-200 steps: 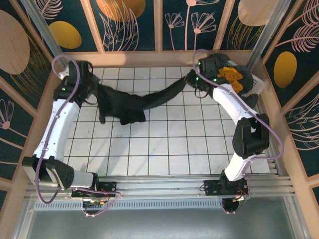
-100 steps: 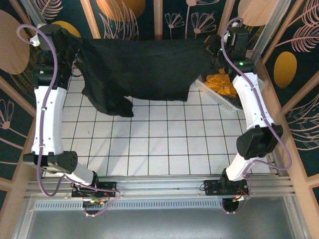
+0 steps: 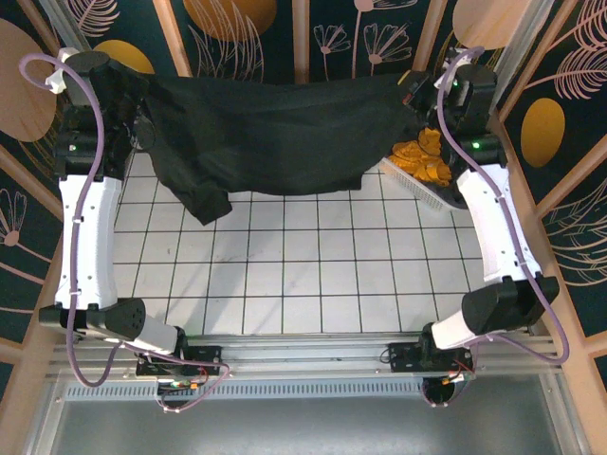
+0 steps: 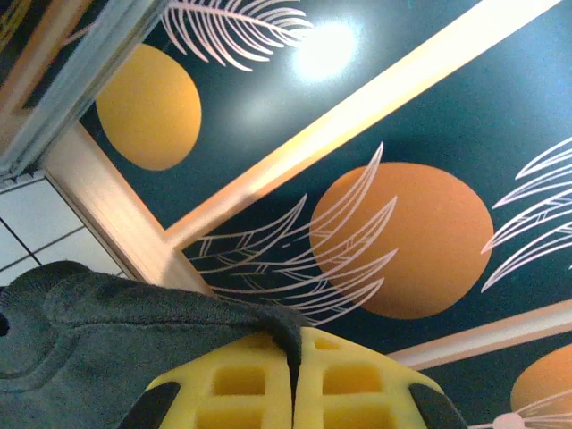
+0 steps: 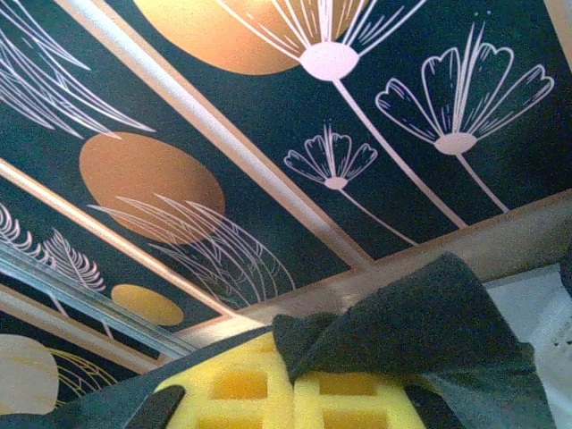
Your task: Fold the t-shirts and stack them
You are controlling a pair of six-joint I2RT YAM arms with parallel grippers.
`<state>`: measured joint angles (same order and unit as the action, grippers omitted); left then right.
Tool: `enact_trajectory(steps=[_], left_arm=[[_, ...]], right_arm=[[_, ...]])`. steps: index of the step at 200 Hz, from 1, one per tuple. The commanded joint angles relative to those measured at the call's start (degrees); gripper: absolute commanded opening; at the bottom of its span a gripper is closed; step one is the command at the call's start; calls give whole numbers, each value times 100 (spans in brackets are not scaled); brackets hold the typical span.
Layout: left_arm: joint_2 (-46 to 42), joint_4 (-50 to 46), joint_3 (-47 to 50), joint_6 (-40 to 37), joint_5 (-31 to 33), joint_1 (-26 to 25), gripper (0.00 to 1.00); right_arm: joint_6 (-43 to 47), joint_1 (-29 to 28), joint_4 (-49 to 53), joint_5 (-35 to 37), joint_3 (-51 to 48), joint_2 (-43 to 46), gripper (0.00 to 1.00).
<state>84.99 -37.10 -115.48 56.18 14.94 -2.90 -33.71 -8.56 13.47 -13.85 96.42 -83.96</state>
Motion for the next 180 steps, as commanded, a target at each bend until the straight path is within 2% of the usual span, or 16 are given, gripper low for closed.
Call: enact_trajectory(steps=[1, 30, 63, 82, 138, 161, 180], left_arm=[[-366, 176, -70, -318, 631, 61, 0], [-830, 738, 212, -425, 1097, 61, 0], [-1790, 2323, 1375, -491, 1489, 61, 0], [-2146, 2792, 1657, -555, 1559, 61, 0], [-2681, 3042, 1452, -816, 2051, 59, 0], [-2435, 2816, 1281, -710, 2004, 59, 0], [-1852, 2236, 1026, -493, 1887, 60, 0]], right_arm=[[106, 95, -734, 73, -240, 574, 0], [213, 117, -1079, 153, -466, 1058, 0], [276, 180, -1425, 155, -646, 1486, 0], [352, 237, -1484, 201, -604, 1685, 0], [814, 306, -1538, 690, -380, 2314, 0], [878, 305, -1503, 736, -391, 2259, 0], [806, 315, -1419, 672, -314, 1895, 0]])
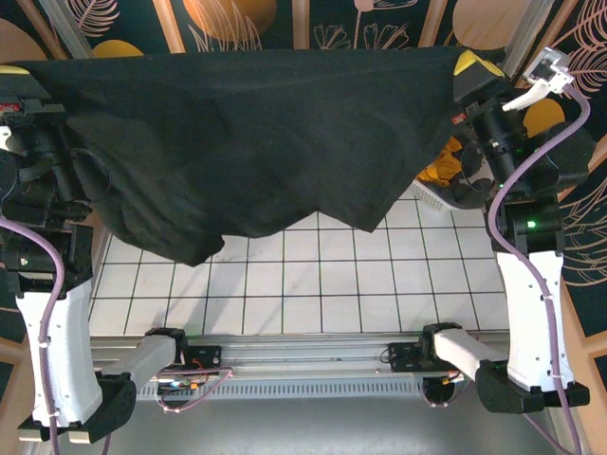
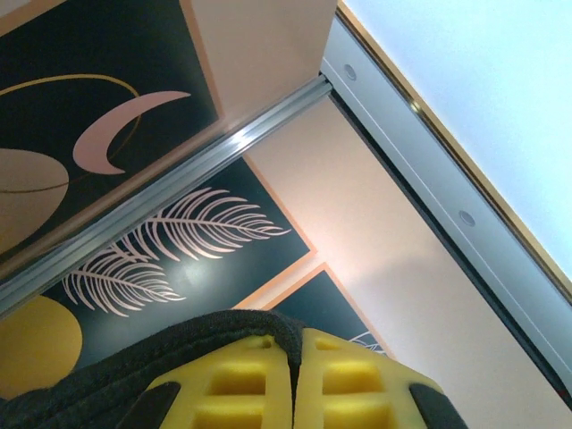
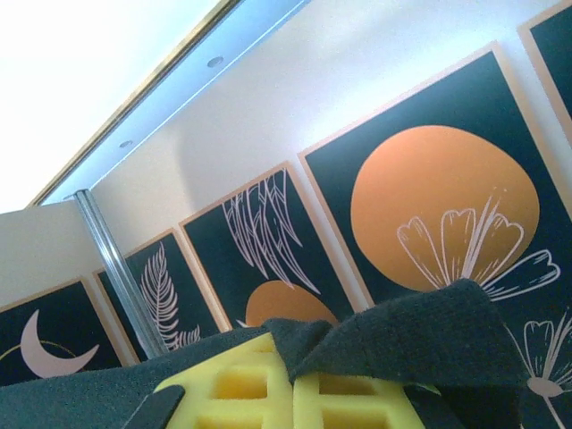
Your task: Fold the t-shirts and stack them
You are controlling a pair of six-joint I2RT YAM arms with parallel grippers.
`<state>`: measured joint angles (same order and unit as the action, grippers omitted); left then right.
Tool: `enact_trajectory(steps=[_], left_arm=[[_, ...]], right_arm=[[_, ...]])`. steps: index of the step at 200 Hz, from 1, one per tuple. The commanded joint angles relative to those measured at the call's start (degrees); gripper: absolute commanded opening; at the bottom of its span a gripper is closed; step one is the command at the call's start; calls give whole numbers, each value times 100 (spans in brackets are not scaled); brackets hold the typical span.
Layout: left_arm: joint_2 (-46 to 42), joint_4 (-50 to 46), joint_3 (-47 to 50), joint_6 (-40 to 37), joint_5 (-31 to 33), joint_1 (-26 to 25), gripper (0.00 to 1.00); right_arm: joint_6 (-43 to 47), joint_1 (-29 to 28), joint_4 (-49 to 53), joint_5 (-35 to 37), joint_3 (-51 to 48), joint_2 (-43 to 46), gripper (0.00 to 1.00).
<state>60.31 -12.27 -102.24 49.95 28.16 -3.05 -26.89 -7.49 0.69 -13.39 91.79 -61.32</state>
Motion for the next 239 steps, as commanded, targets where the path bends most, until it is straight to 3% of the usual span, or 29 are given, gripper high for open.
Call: enact_trajectory(steps=[1, 33, 49, 56, 70, 76, 88, 105, 116, 127, 154, 184, 217, 239], left_arm=[[658, -283, -320, 134, 561, 76, 0], [2249, -1300, -775, 179, 690, 76, 0], [3218, -1443, -1034, 148, 280, 173, 0], [3681, -1559, -1259, 129, 47, 238, 10], [4709, -1995, -1956, -12, -203, 344, 40], [5147, -2293, -2371, -20, -386, 444, 53], [5928, -2800, -3252, -176, -795, 592, 76], [6719, -3526, -4321, -338, -1259, 736, 91], [6846, -3953, -4514, -481, -1278, 744, 93], [6623, -4068, -4105, -543, -1271, 744, 92], [5304, -3370, -1596, -406, -1390, 744, 90], [4511, -2333, 834, -40, -2524, 611, 85], [4239, -2099, 1951, 64, -2440, 281, 79], [4116, -1913, 2475, -1, -2309, 269, 68]], right_arm=[[115, 210, -136, 618, 157, -402, 0], [-208, 232, 45, 488, 446, -1726, 0], [-328, 271, 278, 250, 819, -2736, 0], [-379, 290, 553, 56, 1172, -3294, 1], [-421, 303, 1013, -502, 1836, -4511, 40], [-410, 299, 1336, -689, 2244, -5007, 50], [-356, 265, 2145, -961, 3159, -5890, 57], [-162, 156, 2945, -910, 3937, -6491, 60], [-3, 51, 3091, -739, 3799, -6405, 61], [110, -21, 3022, -495, 3269, -6084, 62], [114, -165, 2396, 11, 1342, -4980, 60], [-372, -305, 1234, -11, -588, -4063, 57], [-407, -1125, 976, -158, -817, -4342, 53], [-340, -1724, 835, -435, -939, -4684, 46]])
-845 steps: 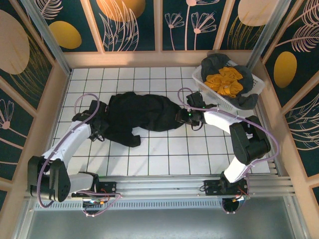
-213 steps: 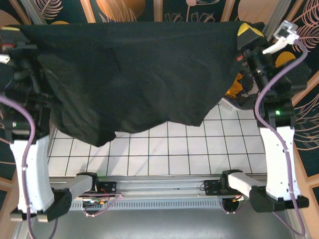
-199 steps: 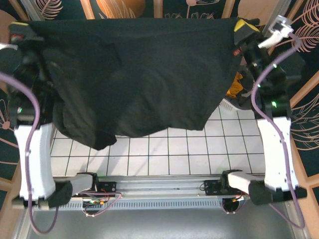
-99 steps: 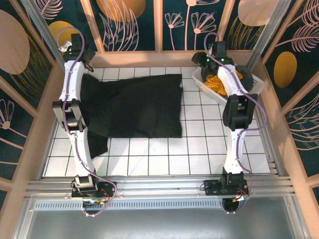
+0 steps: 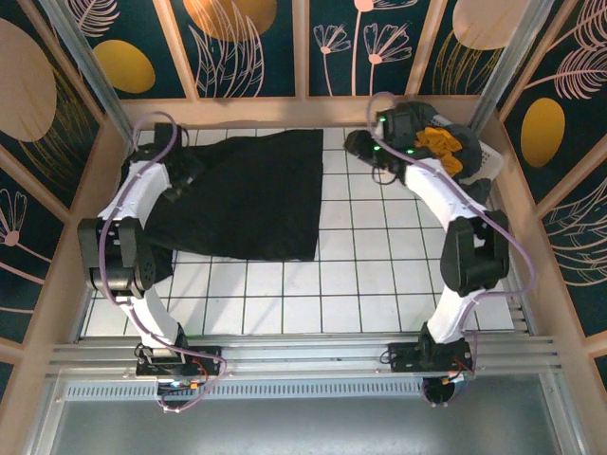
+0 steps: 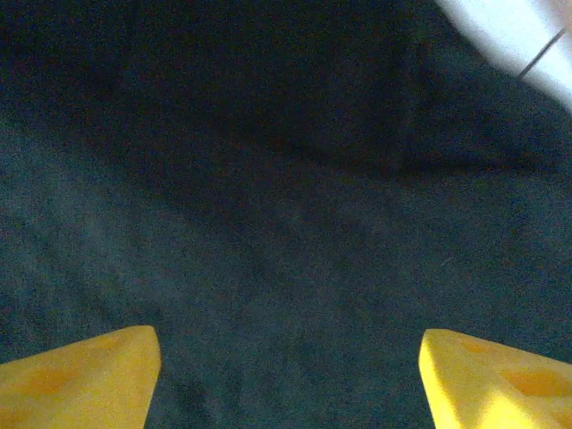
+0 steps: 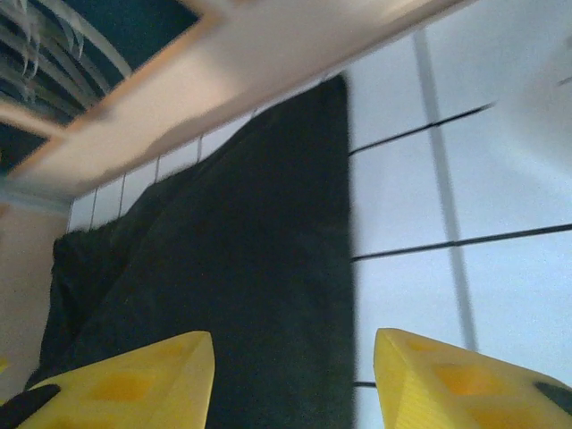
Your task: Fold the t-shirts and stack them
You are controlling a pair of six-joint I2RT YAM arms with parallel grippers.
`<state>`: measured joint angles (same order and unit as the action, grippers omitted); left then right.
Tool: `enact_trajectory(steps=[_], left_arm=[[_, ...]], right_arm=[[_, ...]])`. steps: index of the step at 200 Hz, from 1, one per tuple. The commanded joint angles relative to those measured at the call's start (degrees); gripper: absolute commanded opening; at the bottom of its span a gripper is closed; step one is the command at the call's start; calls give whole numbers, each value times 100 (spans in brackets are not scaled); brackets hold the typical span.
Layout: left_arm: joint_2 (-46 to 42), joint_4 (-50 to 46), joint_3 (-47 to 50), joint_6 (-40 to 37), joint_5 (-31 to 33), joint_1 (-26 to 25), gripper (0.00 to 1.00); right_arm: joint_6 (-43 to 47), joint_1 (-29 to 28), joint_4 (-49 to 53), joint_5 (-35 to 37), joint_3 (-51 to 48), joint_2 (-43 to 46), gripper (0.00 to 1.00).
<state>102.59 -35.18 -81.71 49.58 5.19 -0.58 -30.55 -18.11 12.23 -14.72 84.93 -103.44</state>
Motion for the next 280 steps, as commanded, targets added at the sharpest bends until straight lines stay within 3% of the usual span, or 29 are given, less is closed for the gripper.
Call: enact_trajectory(steps=[1, 22, 61, 103, 155, 199, 232, 254, 280], left_arm=[[-109, 392, 443, 26, -19, 18, 68], [95, 503, 696, -117, -342, 0, 58], [516, 644, 1180, -217, -517, -209, 57], [707, 1074, 1787, -123, -969, -487, 57], [637, 1553, 2218, 319, -1971, -1384, 58], [178, 1634, 2523, 1235, -2162, -2245, 60], [-349, 1312, 2634, 1552, -1927, -2281, 63], [-624, 752, 1788, 1477, -1470, -2175, 66], [-507, 349, 819, 1378, -1079, -1671, 68]], right_arm=[[32, -687, -323, -312, -264, -487, 46], [354, -1181, -124, -603, -277, -923, 44], [475, -1705, 259, -924, -144, -1698, 42], [-44, -1371, 1269, -420, -118, -2183, 39], [-89, -196, 1993, 58, -991, -1572, 35], [76, 322, 2196, 338, -1855, -717, 37], [202, 314, 2029, 481, -2261, -258, 40], [240, 298, 1871, 738, -2159, 211, 45], [216, 289, 1335, 586, -2111, 864, 51]])
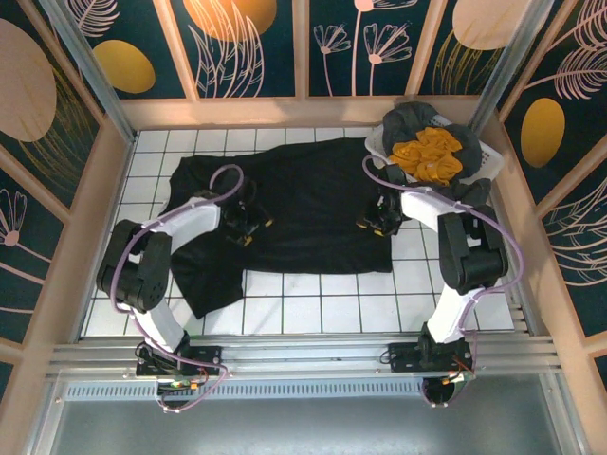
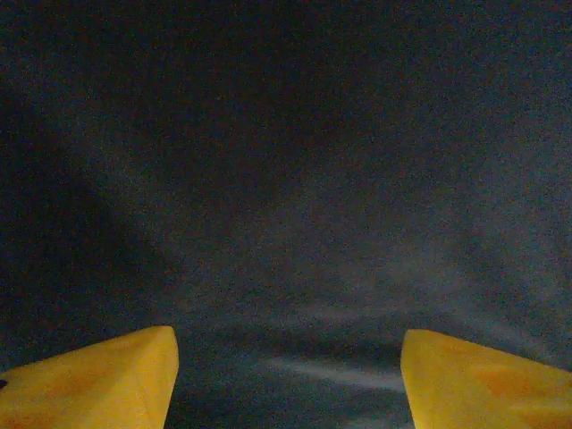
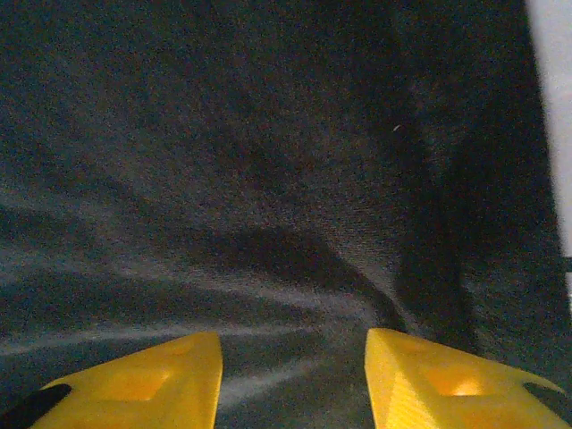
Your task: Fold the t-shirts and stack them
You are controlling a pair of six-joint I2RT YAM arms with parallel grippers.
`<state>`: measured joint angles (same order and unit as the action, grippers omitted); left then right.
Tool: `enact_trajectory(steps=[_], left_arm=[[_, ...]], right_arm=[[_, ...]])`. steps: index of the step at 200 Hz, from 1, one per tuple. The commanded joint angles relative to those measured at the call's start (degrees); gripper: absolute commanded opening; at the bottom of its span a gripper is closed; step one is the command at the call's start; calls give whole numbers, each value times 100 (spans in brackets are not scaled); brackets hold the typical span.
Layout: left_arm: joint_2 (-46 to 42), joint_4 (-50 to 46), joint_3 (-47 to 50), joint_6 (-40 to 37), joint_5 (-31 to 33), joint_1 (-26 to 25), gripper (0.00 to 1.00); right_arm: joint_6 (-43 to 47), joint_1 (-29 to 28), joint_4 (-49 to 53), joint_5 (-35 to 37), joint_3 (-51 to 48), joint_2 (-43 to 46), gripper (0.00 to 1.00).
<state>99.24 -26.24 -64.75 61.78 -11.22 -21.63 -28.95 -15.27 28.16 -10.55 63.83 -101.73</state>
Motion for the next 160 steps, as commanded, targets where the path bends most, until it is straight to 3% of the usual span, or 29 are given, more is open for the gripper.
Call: enact_trajectory(steps=[1, 53, 160], left_arm=[[-162, -556, -893, 154, 579, 459, 68], [768, -1000, -1870, -161, 799, 1338, 66], [1535, -934, -1826, -367, 1187, 1381, 55]], right_arm=[[56, 5, -276, 150, -2, 705, 51], [-4, -27, -727, -893, 465, 717, 56], [-155, -67, -880, -1133, 536, 729, 56]])
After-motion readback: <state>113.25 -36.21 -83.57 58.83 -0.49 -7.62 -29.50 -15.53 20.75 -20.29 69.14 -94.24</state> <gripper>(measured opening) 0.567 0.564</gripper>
